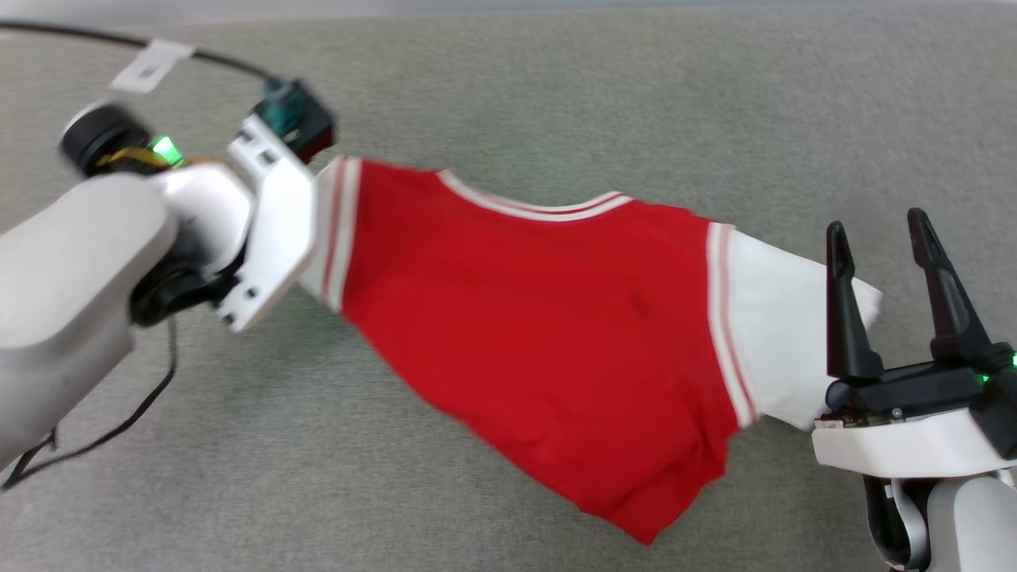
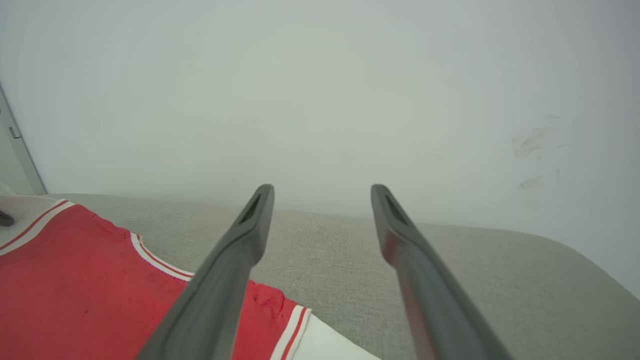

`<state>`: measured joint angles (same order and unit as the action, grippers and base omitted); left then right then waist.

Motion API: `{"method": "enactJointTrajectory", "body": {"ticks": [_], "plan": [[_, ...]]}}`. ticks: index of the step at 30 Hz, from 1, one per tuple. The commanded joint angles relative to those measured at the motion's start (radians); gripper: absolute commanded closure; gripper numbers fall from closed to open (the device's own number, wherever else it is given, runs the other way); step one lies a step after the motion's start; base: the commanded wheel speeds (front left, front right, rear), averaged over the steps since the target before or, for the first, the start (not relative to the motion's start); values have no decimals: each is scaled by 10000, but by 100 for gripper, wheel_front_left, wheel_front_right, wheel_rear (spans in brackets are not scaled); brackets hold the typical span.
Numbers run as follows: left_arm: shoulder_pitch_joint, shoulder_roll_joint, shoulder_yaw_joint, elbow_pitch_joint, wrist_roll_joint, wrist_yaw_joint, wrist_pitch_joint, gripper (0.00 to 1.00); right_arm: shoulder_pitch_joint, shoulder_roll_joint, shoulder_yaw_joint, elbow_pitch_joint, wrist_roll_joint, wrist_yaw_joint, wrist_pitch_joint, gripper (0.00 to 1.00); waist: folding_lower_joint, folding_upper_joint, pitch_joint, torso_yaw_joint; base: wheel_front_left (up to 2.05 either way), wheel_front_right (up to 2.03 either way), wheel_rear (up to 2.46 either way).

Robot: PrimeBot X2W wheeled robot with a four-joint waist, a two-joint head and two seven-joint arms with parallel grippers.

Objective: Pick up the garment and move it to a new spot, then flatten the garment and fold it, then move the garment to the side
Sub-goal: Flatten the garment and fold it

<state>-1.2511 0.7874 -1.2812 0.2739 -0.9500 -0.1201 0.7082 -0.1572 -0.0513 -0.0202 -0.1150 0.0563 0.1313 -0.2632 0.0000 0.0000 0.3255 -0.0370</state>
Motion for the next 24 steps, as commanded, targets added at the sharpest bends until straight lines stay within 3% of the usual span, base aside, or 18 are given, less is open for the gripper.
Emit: {"method": "enactJointTrajectory", "body": {"ticks": [1, 8, 13, 14, 15, 24], "plan": [[197, 105, 26, 82, -69, 66, -56, 100, 141, 20, 15, 36, -63, -10, -22, 0, 0, 0, -176, 197, 0, 0, 0], [1617, 900, 22, 703, -752, 536, 74, 100, 192, 21, 39, 189, -46, -10, -22, 0, 0, 0, -23, 0, 0, 0, 0], [2608, 873, -14, 1088, -1033, 715, -50, 100, 221, 22, -40, 315, 34, -10, -22, 0, 0, 0, 53, -144, 0, 0, 0], [2716, 841, -30, 1146, -962, 718, -130, 60, 239, 22, -38, 324, 37, -9, -22, 0, 0, 0, 47, -160, 0, 0, 0], [2744, 827, -30, 1208, -857, 717, -232, 0, 257, 22, -45, 336, 40, -9, -22, 0, 0, 0, 31, -169, 0, 0, 0], [1282, 1234, 539, 619, -510, 531, -460, 0, 347, 21, -132, 419, 87, -10, -22, 0, 0, 0, -386, -150, 0, 0, 0]]}}
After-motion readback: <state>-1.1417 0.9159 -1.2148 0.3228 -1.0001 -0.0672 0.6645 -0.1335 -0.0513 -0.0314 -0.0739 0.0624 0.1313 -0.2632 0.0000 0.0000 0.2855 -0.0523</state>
